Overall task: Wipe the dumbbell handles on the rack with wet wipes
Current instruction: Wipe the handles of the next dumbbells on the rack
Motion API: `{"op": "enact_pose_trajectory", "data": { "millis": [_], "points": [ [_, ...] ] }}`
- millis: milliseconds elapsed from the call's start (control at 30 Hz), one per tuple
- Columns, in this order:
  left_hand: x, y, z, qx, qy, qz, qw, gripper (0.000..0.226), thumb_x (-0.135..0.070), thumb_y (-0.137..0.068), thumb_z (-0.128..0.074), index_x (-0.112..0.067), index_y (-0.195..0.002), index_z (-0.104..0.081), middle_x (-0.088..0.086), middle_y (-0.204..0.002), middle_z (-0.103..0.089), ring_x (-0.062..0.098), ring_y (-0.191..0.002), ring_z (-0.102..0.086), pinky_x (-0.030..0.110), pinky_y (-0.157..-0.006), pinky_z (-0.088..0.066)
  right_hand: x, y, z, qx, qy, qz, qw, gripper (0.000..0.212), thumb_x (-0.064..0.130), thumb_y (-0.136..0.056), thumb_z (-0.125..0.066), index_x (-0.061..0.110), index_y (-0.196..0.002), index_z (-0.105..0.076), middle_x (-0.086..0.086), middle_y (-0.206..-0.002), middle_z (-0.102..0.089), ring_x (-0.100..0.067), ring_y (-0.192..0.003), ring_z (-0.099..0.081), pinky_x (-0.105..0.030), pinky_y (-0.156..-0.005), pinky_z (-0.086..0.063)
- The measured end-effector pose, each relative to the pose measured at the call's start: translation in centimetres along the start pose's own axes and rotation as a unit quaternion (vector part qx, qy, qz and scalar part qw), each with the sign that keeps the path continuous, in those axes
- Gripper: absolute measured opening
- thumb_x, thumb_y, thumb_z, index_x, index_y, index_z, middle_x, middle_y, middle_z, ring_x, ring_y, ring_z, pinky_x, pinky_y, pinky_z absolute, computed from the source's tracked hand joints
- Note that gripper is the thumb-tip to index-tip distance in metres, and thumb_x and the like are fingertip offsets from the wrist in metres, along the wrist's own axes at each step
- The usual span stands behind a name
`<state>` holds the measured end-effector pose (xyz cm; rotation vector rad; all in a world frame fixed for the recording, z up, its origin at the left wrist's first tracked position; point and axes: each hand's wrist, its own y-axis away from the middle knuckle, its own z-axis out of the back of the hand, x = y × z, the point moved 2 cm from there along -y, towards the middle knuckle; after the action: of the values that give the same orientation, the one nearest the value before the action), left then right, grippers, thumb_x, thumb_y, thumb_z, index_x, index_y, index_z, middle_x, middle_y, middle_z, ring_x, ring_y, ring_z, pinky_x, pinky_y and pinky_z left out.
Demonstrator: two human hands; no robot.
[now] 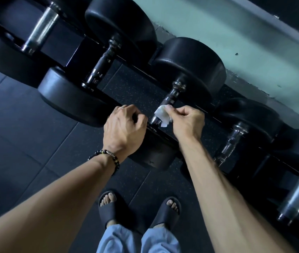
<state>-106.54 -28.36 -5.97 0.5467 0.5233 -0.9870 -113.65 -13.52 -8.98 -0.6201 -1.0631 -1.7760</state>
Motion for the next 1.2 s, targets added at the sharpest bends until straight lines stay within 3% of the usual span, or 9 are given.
{"op": "enact_pose_trajectory", "data": {
  "millis": [200,400,467,567,633,767,933,1100,1200],
  "points": [
    [-0.1,0.0,0.1,0.003,-0.002,-0.001,1.000,0.028,-0.036,-0.079,-0.037,-0.021,-0.074,-0.060,-0.005,-0.084,-0.062,0.017,-0.090,-0.053,0.031,-0.073,-0.037,0.1,1.3,0.4,0.159,0.133,0.009,0.978,0.030,0.037,-0.076,-0.086,0.018,-0.060,-0.068,0.008,-0.060,-0.065,-0.006,-0.056,-0.055,-0.022,-0.060,-0.044],
    [0.1,0.0,0.0,0.011,0.002,-0.009,1.000,0.025,-0.035,-0.080,-0.037,-0.021,-0.070,-0.055,-0.006,-0.078,-0.059,0.017,-0.087,-0.052,0.032,-0.073,-0.038,1.6,-2.0,0.2,-0.054,-0.032,-0.021,0.998,0.028,0.029,-0.080,-0.082,0.016,-0.062,-0.065,-0.002,-0.074,-0.072,-0.019,-0.072,-0.068,-0.040,-0.077,-0.060],
    [0.0,0.0,0.0,0.012,0.004,-0.007,1.000,0.024,-0.036,-0.080,-0.037,-0.023,-0.069,-0.054,-0.006,-0.077,-0.059,0.018,-0.086,-0.052,0.034,-0.074,-0.041,1.5,-0.9,0.1,-0.027,-0.002,-0.023,0.999,0.026,0.026,-0.081,-0.082,0.020,-0.063,-0.064,-0.003,-0.082,-0.074,-0.021,-0.080,-0.070,-0.040,-0.080,-0.060],
    [-0.1,0.0,0.1,0.012,0.001,-0.006,1.000,0.023,-0.038,-0.079,-0.035,-0.025,-0.068,-0.051,-0.008,-0.077,-0.058,0.018,-0.085,-0.051,0.035,-0.076,-0.042,1.1,0.9,0.7,0.061,0.064,0.026,0.996,0.024,0.019,-0.081,-0.081,0.021,-0.063,-0.066,0.005,-0.076,-0.073,-0.018,-0.076,-0.070,-0.037,-0.081,-0.059],
    [0.1,-0.1,0.0,0.015,-0.002,-0.007,1.000,0.024,-0.038,-0.079,-0.035,-0.025,-0.068,-0.051,-0.008,-0.077,-0.057,0.017,-0.085,-0.051,0.034,-0.074,-0.040,1.7,0.1,0.8,0.023,0.055,0.046,0.997,0.021,0.018,-0.082,-0.079,0.018,-0.065,-0.068,0.006,-0.074,-0.072,-0.018,-0.076,-0.070,-0.038,-0.083,-0.058],
    [0.0,0.0,0.1,0.019,-0.002,-0.004,1.000,0.022,-0.036,-0.081,-0.038,-0.025,-0.065,-0.047,-0.009,-0.076,-0.054,0.017,-0.085,-0.049,0.033,-0.073,-0.037,2.8,-1.6,-0.3,-0.095,-0.053,-0.017,0.994,0.024,0.019,-0.085,-0.077,0.021,-0.064,-0.064,0.003,-0.074,-0.068,-0.021,-0.082,-0.070,-0.035,-0.081,-0.058],
    [-0.3,0.0,0.2,0.014,0.004,0.002,1.000,0.028,-0.037,-0.080,-0.036,-0.021,-0.072,-0.058,-0.007,-0.079,-0.059,0.019,-0.088,-0.052,0.037,-0.077,-0.044,0.9,1.3,0.4,0.031,0.034,0.005,0.999,0.022,0.020,-0.082,-0.082,0.017,-0.065,-0.068,0.005,-0.072,-0.070,-0.016,-0.072,-0.068,-0.034,-0.074,-0.058],
    [-0.3,0.1,0.2,0.015,0.003,0.001,1.000,0.027,-0.036,-0.080,-0.038,-0.020,-0.072,-0.057,-0.006,-0.082,-0.058,0.018,-0.089,-0.051,0.036,-0.075,-0.042,2.3,-1.8,-0.5,-0.087,-0.102,-0.043,0.990,0.032,0.021,-0.083,-0.080,0.022,-0.059,-0.060,0.005,-0.068,-0.067,-0.019,-0.075,-0.069,-0.042,-0.080,-0.061],
    [-0.3,0.0,0.2,0.017,0.003,0.005,1.000,0.030,-0.037,-0.080,-0.037,-0.019,-0.075,-0.060,-0.006,-0.084,-0.060,0.017,-0.091,-0.052,0.036,-0.077,-0.044,1.6,-0.9,-0.6,-0.048,-0.086,-0.065,0.993,0.027,0.021,-0.084,-0.080,0.023,-0.063,-0.062,0.000,-0.080,-0.071,-0.022,-0.084,-0.071,-0.042,-0.082,-0.060]
  ]
}}
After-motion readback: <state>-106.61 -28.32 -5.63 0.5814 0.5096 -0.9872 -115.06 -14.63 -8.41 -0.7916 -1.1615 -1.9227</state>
